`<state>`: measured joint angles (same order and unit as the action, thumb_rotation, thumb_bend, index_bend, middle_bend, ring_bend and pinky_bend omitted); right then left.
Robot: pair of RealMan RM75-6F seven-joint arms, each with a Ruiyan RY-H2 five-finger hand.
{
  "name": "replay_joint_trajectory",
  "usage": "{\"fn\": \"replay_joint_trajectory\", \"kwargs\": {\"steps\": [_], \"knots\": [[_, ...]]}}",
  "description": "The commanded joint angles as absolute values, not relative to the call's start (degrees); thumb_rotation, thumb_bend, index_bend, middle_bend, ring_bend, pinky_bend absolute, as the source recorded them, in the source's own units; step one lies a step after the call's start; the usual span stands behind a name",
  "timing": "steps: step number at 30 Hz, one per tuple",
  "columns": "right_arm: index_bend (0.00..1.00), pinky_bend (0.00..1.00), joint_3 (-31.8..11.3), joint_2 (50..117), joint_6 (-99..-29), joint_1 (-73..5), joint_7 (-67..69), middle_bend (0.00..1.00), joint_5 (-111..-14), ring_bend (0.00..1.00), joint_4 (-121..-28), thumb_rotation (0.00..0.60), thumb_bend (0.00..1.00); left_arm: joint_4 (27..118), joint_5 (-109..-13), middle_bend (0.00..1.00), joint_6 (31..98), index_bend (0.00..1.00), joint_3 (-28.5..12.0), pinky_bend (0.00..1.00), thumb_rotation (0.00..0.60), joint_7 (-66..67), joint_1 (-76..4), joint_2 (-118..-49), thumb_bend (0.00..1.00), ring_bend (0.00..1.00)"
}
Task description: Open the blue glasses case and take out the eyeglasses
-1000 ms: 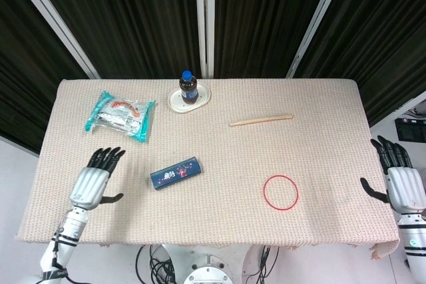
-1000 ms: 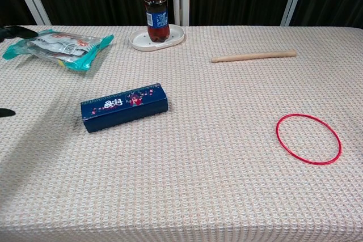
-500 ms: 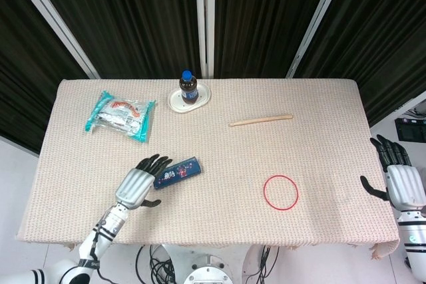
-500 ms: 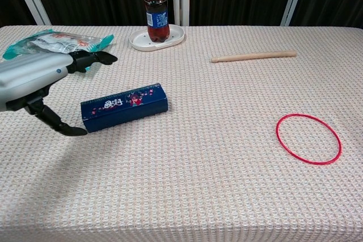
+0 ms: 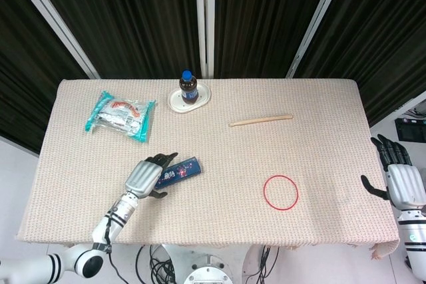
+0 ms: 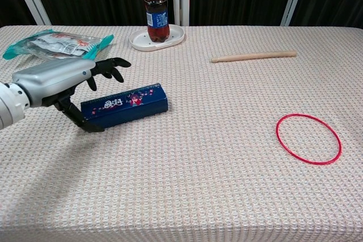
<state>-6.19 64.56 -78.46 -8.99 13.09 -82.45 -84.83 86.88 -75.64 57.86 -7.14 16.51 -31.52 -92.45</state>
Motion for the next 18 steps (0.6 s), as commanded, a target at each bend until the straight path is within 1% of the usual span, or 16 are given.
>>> {"fn": "replay_joint_trajectory", "kwargs": {"steps": [1, 5, 10, 13, 18], "knots": [[0.0, 0.0, -6.2, 64.5, -78.5, -9.0, 13.2, 0.0, -82.4, 0.0, -84.8, 0.6, 0.27, 86.1, -75.2, 0.2, 57.5, 0.05, -7.5, 0.34, 0.6, 15.8, -32.0, -92.8, 0.08, 0.17], [0.0, 0.0, -6.3, 64.5, -78.3, -9.0, 13.6, 0.0, -82.1, 0.0, -84.6, 0.6, 0.27, 85.9, -74.7, 0.22, 57.5, 0.07, -7.6, 0.37, 0.6, 15.8, -32.5, -92.8, 0.12, 0.19], [0.0, 0.0, -6.2, 64.5, -78.0, -9.1, 13.6, 0.0, -82.1, 0.0, -84.5, 0.6, 0.27, 86.0, -73.6, 0.24, 57.5, 0.14, -7.8, 0.39, 0.6, 16.1, -32.9, -92.7, 0.19, 0.22], [0.0, 0.0, -6.2, 64.4, -78.0, -9.1, 13.6, 0.0, -82.1, 0.0, -84.6, 0.6, 0.27, 85.9, -73.0, 0.26, 57.1, 0.16, -7.7, 0.42, 0.6, 15.9, -33.2, -92.7, 0.21, 0.23], [0.0, 0.0, -6.2, 64.3, -77.9, -9.1, 13.6, 0.0, -82.0, 0.0, -84.7, 0.6, 0.27, 85.7, -72.3, 0.26, 56.8, 0.16, -7.4, 0.43, 0.6, 16.0, -33.5, -92.7, 0.21, 0.24]]}}
